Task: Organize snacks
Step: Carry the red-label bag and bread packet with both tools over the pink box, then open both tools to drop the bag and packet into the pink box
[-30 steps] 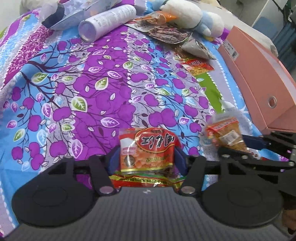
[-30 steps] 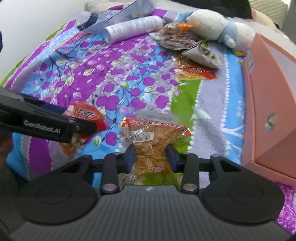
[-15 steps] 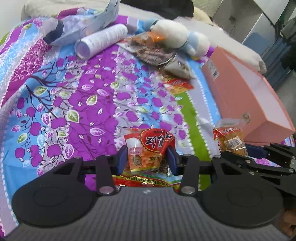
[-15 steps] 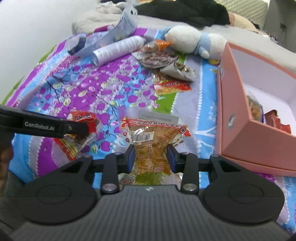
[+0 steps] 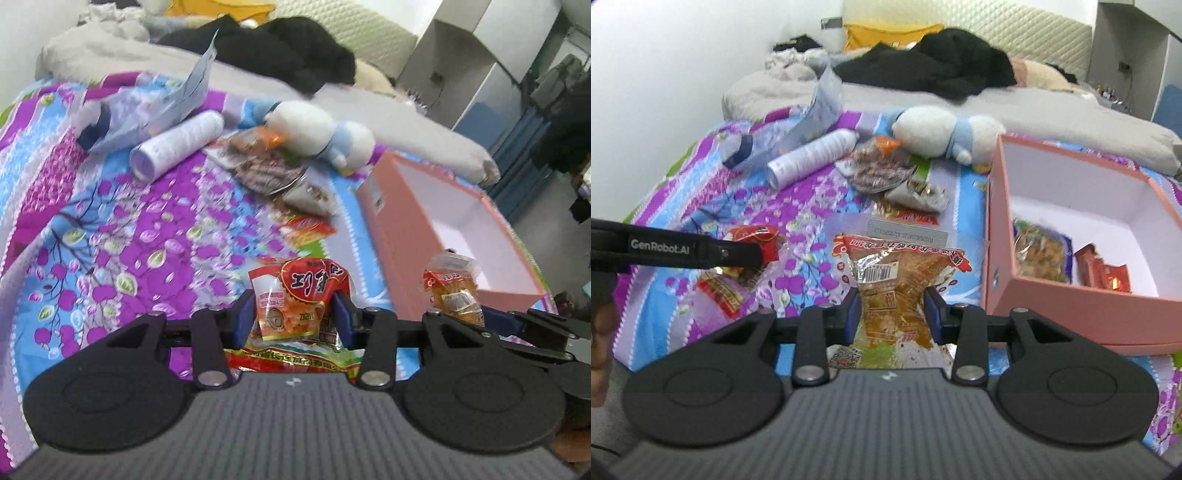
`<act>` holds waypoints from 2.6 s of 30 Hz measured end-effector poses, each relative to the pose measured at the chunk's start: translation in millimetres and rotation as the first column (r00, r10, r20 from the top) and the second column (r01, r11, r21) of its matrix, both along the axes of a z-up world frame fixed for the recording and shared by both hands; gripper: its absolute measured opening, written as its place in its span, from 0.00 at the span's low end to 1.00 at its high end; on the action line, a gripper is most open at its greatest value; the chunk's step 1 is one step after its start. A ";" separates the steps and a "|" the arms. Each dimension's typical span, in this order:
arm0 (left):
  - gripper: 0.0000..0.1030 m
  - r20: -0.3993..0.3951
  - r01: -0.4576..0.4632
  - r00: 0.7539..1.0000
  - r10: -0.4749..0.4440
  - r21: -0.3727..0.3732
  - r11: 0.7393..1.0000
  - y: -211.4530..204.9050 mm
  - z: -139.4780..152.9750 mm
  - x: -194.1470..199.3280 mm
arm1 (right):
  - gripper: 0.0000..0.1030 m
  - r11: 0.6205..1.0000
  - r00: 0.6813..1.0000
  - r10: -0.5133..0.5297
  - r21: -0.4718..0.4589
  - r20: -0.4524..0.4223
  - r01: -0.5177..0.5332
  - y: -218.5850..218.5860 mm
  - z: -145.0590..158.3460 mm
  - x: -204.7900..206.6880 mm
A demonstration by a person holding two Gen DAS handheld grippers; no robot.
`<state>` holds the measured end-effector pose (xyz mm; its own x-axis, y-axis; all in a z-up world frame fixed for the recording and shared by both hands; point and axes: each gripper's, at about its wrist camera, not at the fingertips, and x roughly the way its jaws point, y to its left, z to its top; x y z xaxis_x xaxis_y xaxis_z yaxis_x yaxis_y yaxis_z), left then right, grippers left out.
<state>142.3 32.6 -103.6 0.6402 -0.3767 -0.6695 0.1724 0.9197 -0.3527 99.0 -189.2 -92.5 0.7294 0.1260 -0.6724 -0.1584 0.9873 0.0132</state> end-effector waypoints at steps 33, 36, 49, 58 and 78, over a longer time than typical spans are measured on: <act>0.49 0.050 0.305 0.952 -0.302 -0.064 0.950 -196.9 48.3 52.4 | 0.39 0.969 0.968 -0.247 0.042 0.042 0.245 -151.6 42.0 -7.8; 0.49 0.045 0.325 0.946 -0.322 -0.061 0.944 -219.6 47.6 74.7 | 0.39 0.966 0.966 -0.256 0.037 0.038 0.254 -168.5 42.3 13.3; 0.50 -0.025 0.352 0.936 -0.352 -0.025 0.936 -295.0 25.9 169.9 | 0.39 0.952 0.952 -0.305 0.021 -0.008 0.305 -234.5 25.9 95.7; 0.50 -0.101 0.374 0.923 -0.372 0.000 0.928 -318.5 -12.6 196.3 | 0.44 0.935 0.932 -0.346 0.040 -0.106 0.352 -261.2 -19.5 123.4; 0.70 0.019 0.347 0.937 -0.348 0.049 0.937 -281.3 55.5 133.9 | 0.61 0.930 0.936 -0.351 0.103 -0.036 0.353 -235.0 20.3 75.3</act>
